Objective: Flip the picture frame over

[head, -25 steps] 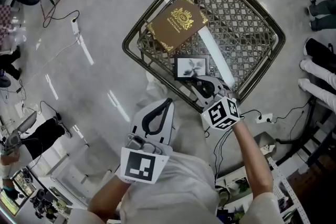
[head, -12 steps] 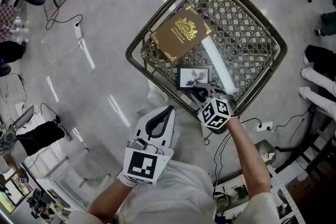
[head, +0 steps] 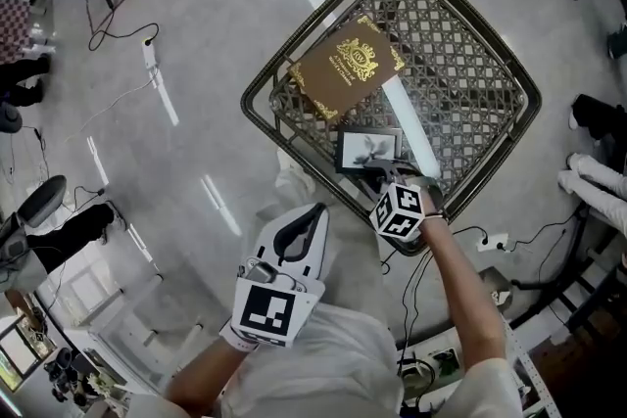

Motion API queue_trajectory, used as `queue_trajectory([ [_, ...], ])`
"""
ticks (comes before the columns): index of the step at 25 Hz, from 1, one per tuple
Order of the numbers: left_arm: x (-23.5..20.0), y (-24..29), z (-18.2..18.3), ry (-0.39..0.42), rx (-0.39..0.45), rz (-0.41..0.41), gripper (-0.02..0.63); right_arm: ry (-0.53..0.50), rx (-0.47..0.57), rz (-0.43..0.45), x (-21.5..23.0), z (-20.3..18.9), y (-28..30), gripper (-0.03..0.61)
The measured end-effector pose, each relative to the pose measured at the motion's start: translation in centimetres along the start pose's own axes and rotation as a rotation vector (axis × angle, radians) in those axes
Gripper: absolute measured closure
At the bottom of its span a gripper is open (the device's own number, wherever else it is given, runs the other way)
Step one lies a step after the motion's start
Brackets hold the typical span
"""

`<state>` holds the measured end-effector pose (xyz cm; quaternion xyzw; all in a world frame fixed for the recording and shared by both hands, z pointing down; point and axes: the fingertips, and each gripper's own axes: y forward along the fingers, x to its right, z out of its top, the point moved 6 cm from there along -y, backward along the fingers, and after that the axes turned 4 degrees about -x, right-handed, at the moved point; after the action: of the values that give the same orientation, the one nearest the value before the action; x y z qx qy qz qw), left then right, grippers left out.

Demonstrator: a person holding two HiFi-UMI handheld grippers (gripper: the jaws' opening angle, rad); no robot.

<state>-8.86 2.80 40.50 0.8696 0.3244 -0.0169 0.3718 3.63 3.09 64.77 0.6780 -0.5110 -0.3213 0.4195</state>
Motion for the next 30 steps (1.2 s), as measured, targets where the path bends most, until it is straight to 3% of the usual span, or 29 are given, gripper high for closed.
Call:
queue_trajectory([
  [9, -0.2, 0.1, 0.7, 0.008, 0.005, -0.021, 0.597, -0.067, -0.041, -0.004, -0.1, 0.0, 0.5, 0.499],
  [16, 0.2, 0.6, -0.1, 0.107, -0.021, -0.058, 0.597, -0.050, -0.038, -0.002, -0.4, 0.0, 0.5, 0.503],
  [30, 0.4, 1.2, -0.7, 0.082, -0.042, -0.058, 0.596, 0.185, 0.137, -0.044, -0.9, 1.3, -2.4, 0.503],
])
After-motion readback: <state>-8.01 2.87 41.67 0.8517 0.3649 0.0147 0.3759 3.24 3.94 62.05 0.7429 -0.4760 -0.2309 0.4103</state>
